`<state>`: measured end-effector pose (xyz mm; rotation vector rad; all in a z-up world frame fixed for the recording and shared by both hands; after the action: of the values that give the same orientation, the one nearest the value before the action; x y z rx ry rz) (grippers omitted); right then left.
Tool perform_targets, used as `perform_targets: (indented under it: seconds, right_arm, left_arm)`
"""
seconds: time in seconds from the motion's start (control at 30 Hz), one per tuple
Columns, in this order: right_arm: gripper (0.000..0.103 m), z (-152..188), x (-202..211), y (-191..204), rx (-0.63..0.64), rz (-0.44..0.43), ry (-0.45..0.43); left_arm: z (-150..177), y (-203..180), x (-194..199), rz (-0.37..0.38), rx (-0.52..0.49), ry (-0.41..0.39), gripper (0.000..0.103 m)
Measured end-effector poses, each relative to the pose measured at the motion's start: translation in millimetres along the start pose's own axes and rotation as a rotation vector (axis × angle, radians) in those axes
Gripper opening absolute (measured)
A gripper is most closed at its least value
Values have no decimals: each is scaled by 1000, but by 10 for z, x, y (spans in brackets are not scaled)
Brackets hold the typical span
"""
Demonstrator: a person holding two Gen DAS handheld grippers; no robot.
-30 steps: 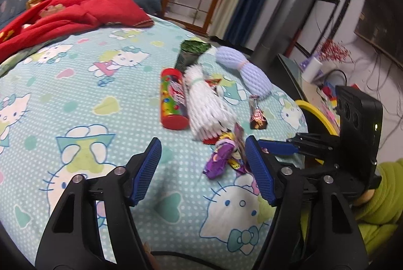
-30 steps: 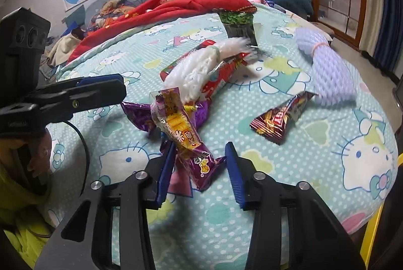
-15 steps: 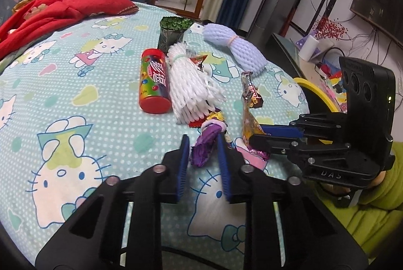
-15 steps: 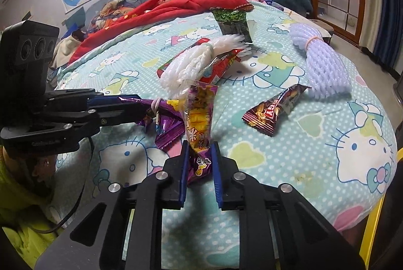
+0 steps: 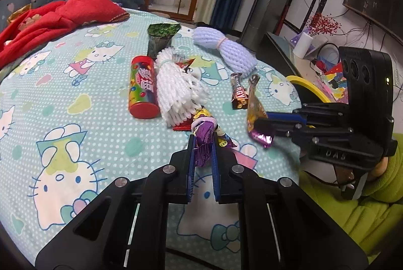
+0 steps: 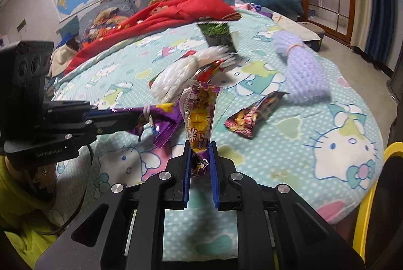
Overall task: Collect trash
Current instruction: 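Grasp the purple wrapper with the left tool while the right tool grasps the yellow candy wrapper, then carry the purple and yellow wrappers over the yellow bin with both tools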
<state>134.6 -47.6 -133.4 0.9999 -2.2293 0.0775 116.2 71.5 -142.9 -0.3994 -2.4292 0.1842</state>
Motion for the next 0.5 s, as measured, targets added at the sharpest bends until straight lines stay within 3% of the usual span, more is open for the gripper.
perform_targets:
  seconds: [0.5]
  right_arm:
    - [13,-310,429,-198,-57,38,-112]
  left_arm:
    - [-147,-337,86,28,-45,-53,7]
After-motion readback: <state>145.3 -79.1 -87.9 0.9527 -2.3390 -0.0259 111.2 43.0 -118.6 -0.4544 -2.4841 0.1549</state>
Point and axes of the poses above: each gripper's, at about its wrist camera, not at the fingertips, and x roughly against the way its jaws point, y to its left, z to its underside, the point moved 8 cm from there along -x, roughly the way its jaws point, and after that the axes turned 8 degrees about -y, right-handed, at the moved point
